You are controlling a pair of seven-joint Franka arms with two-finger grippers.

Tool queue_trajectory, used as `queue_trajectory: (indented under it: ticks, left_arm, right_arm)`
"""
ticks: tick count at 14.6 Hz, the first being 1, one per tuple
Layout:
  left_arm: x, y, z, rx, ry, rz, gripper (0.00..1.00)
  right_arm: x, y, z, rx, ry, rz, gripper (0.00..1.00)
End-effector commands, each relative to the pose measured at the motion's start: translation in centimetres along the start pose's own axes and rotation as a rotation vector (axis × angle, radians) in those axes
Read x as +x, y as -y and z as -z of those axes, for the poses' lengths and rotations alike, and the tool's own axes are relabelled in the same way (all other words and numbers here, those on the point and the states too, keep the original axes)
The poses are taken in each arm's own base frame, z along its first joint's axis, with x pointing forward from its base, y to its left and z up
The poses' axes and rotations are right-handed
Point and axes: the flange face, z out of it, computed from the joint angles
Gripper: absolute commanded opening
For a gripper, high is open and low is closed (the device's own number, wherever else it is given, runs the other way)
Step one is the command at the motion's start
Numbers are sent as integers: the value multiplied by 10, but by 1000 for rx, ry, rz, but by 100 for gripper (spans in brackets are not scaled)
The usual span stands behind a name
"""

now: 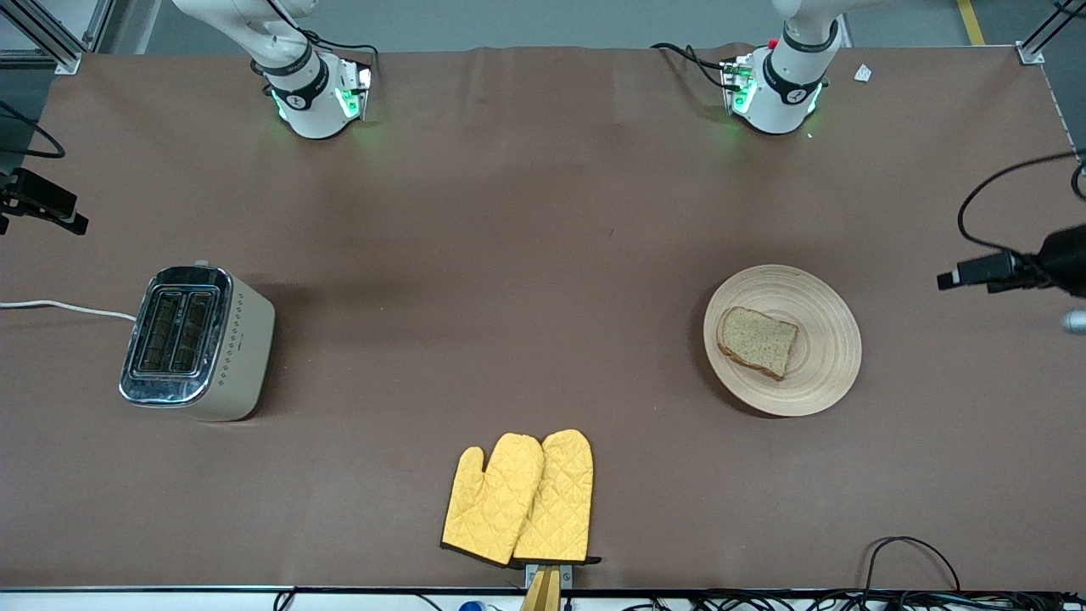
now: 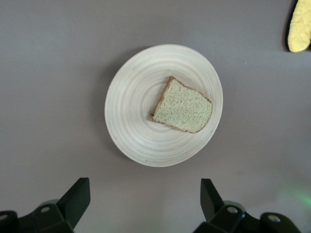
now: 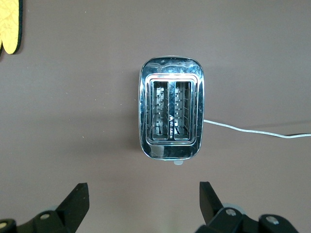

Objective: Move plate and put bread in toaster
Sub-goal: 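Lower the left gripper to the wooden plate's rim, then push the plate with the left gripper toward the toaster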

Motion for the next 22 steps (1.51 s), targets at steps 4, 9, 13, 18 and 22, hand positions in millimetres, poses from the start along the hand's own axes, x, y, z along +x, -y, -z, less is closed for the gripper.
queue_trajectory:
  ticks: [4, 9, 13, 18, 22]
  left_arm:
    - [62, 110, -163, -348, 89, -99, 100]
    - [71, 125, -212, -397, 81, -136, 100]
    - [71, 133, -223, -403, 83, -148, 100]
    - [74, 138, -254, -458, 67, -176, 86]
    - [73, 142, -259, -467, 58, -221, 4]
  right_arm:
    - [-5, 1, 3, -7, 1, -11, 100]
    - [-5, 3, 3, -7, 3, -8, 100]
    - [-5, 1, 3, -7, 1, -6, 100]
    - [-5, 2, 3, -5, 1, -8, 100]
    - [-5, 2, 3, -5, 1, -9, 100]
